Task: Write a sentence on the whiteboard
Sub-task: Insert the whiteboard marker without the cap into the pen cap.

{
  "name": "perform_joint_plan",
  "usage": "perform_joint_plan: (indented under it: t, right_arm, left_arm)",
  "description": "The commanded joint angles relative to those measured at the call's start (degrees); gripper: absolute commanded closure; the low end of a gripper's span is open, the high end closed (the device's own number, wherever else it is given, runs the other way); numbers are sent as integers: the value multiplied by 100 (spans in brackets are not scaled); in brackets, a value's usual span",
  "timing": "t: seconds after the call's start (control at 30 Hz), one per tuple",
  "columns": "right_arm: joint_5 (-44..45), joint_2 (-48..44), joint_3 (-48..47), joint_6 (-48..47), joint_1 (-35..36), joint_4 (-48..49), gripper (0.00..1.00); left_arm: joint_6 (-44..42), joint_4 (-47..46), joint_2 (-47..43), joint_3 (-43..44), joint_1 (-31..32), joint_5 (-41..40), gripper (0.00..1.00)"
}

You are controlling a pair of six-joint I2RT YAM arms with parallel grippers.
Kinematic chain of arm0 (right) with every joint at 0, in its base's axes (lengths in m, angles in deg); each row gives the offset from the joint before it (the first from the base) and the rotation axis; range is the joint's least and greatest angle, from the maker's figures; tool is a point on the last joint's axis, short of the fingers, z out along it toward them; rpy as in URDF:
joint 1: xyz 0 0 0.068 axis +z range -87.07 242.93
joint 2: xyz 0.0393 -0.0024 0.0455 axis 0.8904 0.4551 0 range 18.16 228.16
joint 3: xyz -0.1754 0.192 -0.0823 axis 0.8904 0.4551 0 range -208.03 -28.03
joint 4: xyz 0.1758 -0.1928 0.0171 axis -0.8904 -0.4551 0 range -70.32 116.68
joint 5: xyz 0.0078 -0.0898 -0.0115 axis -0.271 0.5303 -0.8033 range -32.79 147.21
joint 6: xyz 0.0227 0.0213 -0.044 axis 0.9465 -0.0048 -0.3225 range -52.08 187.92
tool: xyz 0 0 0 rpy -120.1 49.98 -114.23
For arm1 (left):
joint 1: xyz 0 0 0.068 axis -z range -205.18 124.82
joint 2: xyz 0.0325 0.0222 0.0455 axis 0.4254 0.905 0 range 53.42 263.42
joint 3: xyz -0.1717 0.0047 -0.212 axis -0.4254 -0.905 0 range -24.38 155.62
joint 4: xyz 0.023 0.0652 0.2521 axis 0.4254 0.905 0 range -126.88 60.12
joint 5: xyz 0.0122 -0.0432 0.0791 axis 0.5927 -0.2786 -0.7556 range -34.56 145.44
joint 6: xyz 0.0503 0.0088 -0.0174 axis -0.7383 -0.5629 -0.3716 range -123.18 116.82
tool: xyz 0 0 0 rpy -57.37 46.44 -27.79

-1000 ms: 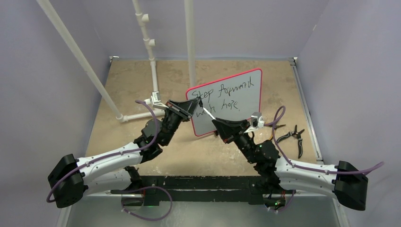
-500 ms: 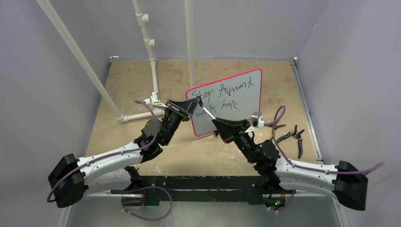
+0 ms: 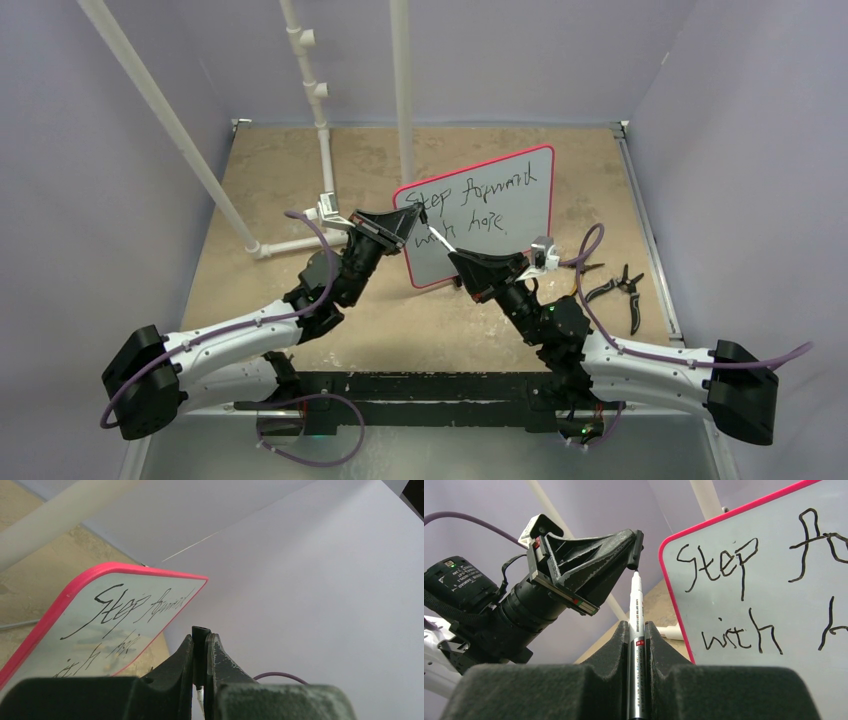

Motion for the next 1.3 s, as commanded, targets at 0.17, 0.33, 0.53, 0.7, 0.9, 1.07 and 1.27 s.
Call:
perform_joint_plan:
  t: [0.17, 0.33, 0.53, 0.7, 0.9, 1.07, 1.27]
  right_arm:
    - [-1, -15, -197, -72, 26, 235, 100]
    - [58, -7, -189, -83, 25, 239, 100]
    - [178, 20, -219, -74, 24, 181, 100]
    - [336, 33, -219, -74, 23, 161, 100]
    - [429, 126, -250, -108, 23, 180, 100]
    - [458, 216, -266, -147, 25, 311, 100]
    - [494, 281, -338, -282, 22, 514, 100]
  left_arm:
    - [115, -306, 43, -84, -37, 98, 100]
    - [162, -349, 113, -82, -36, 166, 100]
    - [203, -412, 160, -82, -37, 206, 100]
    - [246, -433, 162, -98, -37, 220, 100]
    - [290, -466, 162, -118, -37, 231, 100]
    - [331, -486, 188, -126, -37, 268, 100]
    - [387, -534, 206, -159, -37, 292, 100]
